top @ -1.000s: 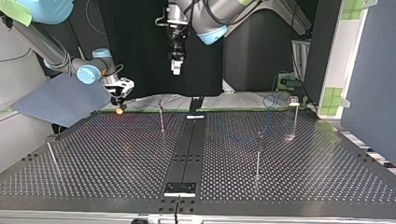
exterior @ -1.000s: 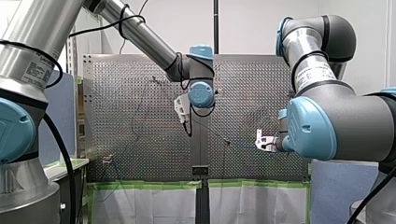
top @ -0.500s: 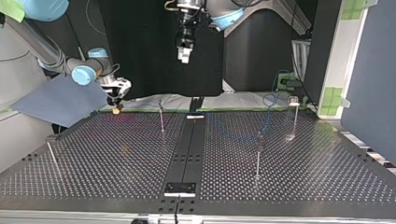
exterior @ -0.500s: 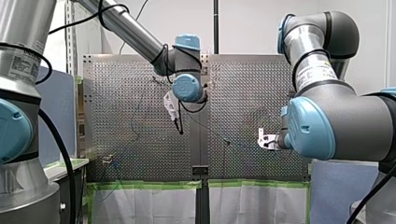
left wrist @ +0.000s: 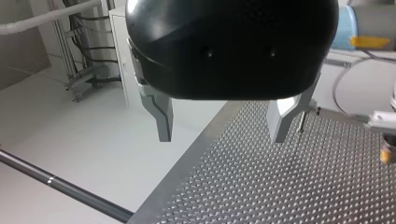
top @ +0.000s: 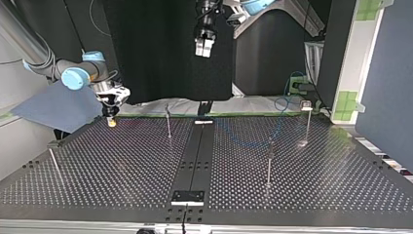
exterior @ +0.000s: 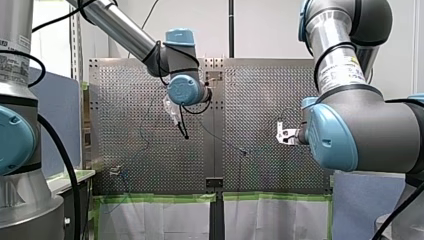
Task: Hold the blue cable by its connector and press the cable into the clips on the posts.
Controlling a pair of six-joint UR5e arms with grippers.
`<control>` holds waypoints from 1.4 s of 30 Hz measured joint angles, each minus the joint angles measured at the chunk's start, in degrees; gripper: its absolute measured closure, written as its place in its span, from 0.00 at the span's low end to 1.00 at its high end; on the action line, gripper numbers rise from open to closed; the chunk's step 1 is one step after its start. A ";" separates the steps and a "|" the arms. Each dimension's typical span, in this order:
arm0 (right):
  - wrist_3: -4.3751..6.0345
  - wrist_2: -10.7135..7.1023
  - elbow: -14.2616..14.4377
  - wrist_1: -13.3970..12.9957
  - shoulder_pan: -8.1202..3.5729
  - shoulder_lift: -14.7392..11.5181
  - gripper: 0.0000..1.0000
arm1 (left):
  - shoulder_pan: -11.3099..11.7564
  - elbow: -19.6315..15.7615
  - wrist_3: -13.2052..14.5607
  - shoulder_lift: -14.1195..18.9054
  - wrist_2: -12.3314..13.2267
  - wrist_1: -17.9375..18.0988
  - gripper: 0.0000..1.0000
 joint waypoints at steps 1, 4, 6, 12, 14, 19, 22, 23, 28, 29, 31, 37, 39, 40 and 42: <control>-0.14 -0.23 0.01 -0.06 0.05 -0.72 1.00 | 0.02 -0.47 0.44 0.22 -0.25 0.47 0.00; -0.52 -0.59 0.02 -0.14 0.23 -2.35 1.00 | 0.07 -2.07 1.40 0.52 -0.71 2.08 0.00; -0.83 -0.71 0.02 -0.17 0.37 -3.34 1.00 | 0.08 -3.27 1.63 0.55 -0.84 3.24 0.00; -1.46 -0.79 0.05 -0.15 0.69 -5.59 1.00 | 0.10 -6.74 2.30 0.47 -1.52 5.16 0.00; -1.34 -0.80 0.05 -0.16 0.73 -5.87 1.00 | 0.10 -7.90 2.55 0.46 -2.29 5.28 0.00; -0.64 -0.87 0.09 -0.10 0.89 -5.98 1.00 | 0.10 -10.55 2.76 0.43 -3.32 5.23 0.00; -0.39 -0.89 0.10 -0.08 1.00 -5.92 1.00 | 0.10 -12.24 3.00 0.40 -3.78 5.25 0.00; -0.36 -0.89 0.10 -0.06 1.04 -5.91 1.00 | 0.10 -12.87 3.02 0.40 -3.89 5.28 0.00; -0.29 -0.90 0.12 -0.02 1.16 -5.89 1.00 | 0.10 -14.44 3.01 0.36 -4.03 5.34 0.00; -0.29 -0.90 0.12 -0.02 1.17 -5.89 1.00 | 0.10 -14.56 3.01 0.36 -4.04 5.35 0.00; -0.28 -0.90 0.12 -0.01 1.17 -5.89 1.00 | 0.10 -14.66 3.01 0.36 -4.05 5.35 0.00; -0.28 -0.90 0.11 -0.01 1.19 -5.88 1.00 | 0.10 -14.70 3.00 0.35 -4.06 5.36 0.00; -0.28 -0.90 0.12 -0.01 1.18 -5.88 1.00 | 0.10 -14.71 3.00 0.35 -4.06 5.36 0.00; -0.28 -0.90 0.12 -0.01 1.19 -5.88 1.00 | 0.10 -14.71 3.00 0.35 -4.06 5.36 0.00; -0.28 -0.90 0.12 -0.01 1.19 -5.88 1.00 | 0.10 -14.72 3.00 0.35 -4.06 5.36 0.00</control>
